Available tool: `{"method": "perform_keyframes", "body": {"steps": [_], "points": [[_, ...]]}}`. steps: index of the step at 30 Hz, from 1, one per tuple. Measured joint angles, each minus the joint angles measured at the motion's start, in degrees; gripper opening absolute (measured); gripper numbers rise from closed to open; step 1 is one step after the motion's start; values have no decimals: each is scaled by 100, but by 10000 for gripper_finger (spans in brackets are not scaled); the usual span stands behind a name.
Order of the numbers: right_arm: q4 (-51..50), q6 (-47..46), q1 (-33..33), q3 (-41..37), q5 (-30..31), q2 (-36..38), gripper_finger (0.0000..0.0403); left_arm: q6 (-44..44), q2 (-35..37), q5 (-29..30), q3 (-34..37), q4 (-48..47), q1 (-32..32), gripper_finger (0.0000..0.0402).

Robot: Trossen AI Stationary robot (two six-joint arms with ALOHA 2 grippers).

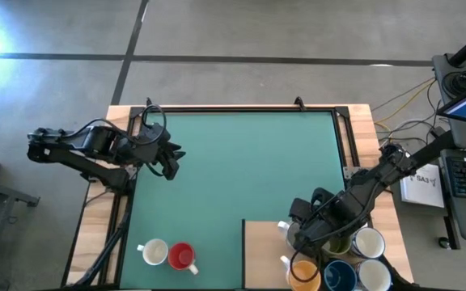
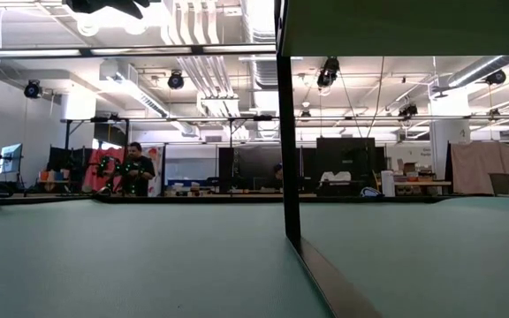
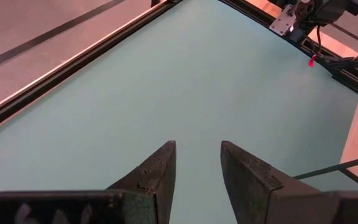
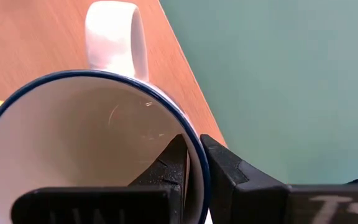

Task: Place coffee mugs
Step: Put the blue patterned mug on the shelf

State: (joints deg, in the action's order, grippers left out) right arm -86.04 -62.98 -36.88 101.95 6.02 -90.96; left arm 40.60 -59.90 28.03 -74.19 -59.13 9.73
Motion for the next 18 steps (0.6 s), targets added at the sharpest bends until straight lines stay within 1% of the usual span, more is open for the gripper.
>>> {"method": "perform_keyframes", "body": {"steps": [14, 18], "points": [[168, 206, -2, -2, -197, 0, 27, 2, 0, 0, 0, -9, -2, 109], [306, 243, 0, -2, -199, 0, 39, 2, 0, 1, 0, -11, -2, 109]]}}
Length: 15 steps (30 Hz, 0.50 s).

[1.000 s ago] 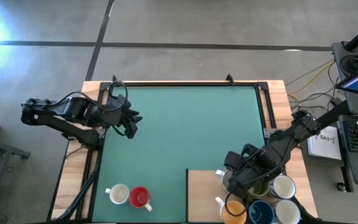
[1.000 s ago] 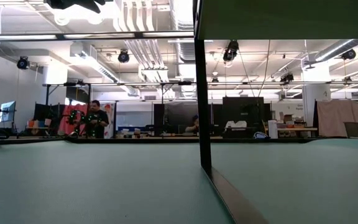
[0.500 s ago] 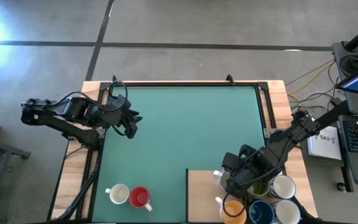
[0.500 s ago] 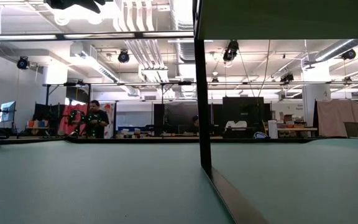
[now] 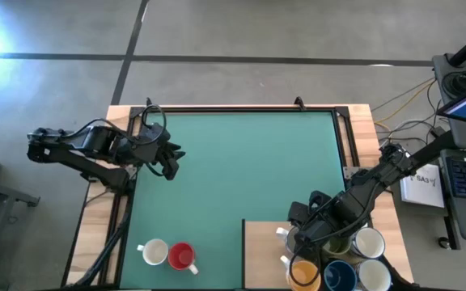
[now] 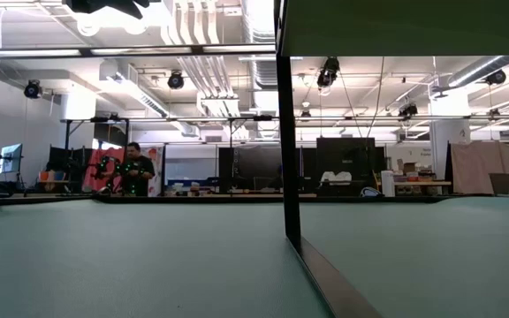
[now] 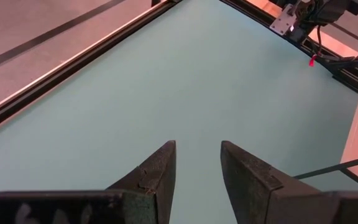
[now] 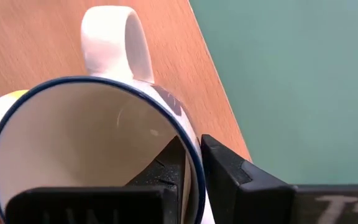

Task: Place coffee mugs
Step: Put the blue patterned mug on the shelf

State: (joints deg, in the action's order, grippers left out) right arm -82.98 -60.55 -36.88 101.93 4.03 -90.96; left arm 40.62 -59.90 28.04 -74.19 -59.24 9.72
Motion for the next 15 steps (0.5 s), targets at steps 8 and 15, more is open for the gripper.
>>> {"method": "perform_keyframes", "body": {"steps": [8, 15], "points": [[-66, 4, 0, 0, 2, 72, 78, 0, 0, -3, 0, 0, 0, 109], [-47, -155, 2, 0, 226, 428, 90, 186, -26, -497, 0, 3, 17, 109]]}}
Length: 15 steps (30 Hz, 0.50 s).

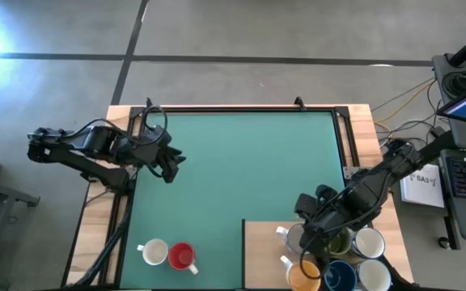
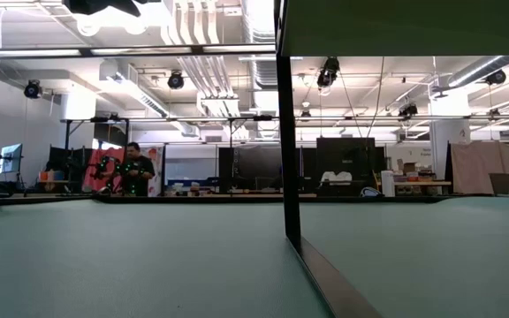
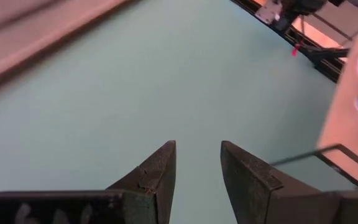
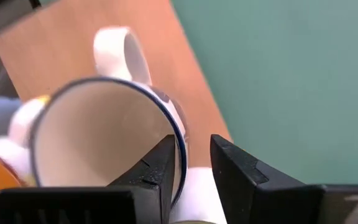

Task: Place coffee mugs
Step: Put the blue patterned mug on the shelf, then put the red mug on the shelf

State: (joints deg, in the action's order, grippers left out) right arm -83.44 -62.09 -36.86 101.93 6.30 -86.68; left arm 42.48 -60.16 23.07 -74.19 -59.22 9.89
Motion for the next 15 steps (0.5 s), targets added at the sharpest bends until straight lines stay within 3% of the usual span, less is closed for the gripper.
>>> {"method": "perform_keyframes", "body": {"steps": [6, 15], "points": [[286, -75, 13, 0, 559, 302, 91, 620, -406, -857, 0, -148, 387, 109], [810, 237, 13, 0, 1082, 599, 91, 1927, -1232, -1428, 9, -541, 1829, 109]]}}
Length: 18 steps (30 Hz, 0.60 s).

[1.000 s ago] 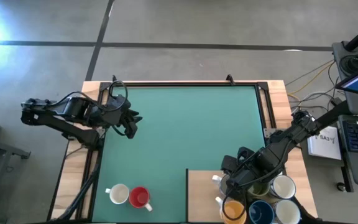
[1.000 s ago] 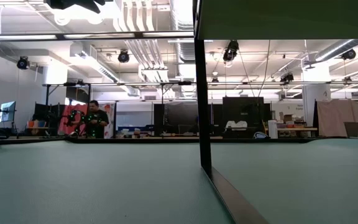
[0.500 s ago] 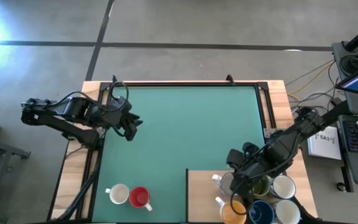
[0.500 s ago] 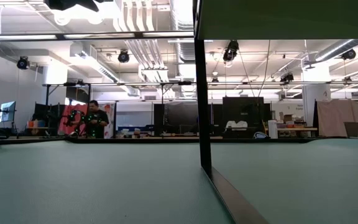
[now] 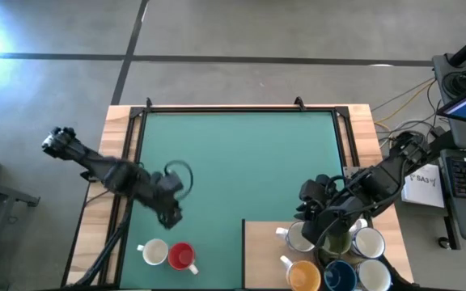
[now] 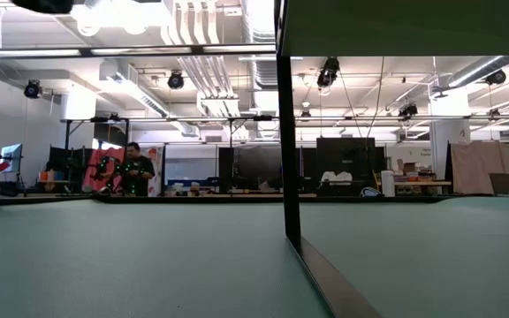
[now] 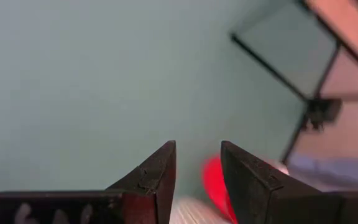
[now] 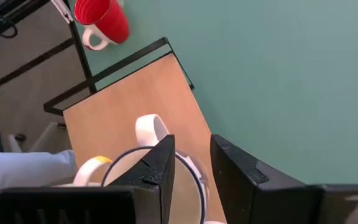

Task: Place coffee mugs
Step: Put the red mug on the shelf

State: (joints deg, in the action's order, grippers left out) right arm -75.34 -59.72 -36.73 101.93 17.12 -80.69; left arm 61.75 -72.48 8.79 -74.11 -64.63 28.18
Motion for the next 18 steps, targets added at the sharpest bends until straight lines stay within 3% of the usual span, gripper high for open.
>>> {"method": "perform_keyframes", "body": {"steps": [8, 18], "points": [[62, 481, 71, 0, 94, -23, 91, 827, -698, -59, 0, 234, 1078, 109], [81, 638, 125, 0, 45, -30, 91, 995, -1624, -276, -179, 396, 1281, 109]]}}
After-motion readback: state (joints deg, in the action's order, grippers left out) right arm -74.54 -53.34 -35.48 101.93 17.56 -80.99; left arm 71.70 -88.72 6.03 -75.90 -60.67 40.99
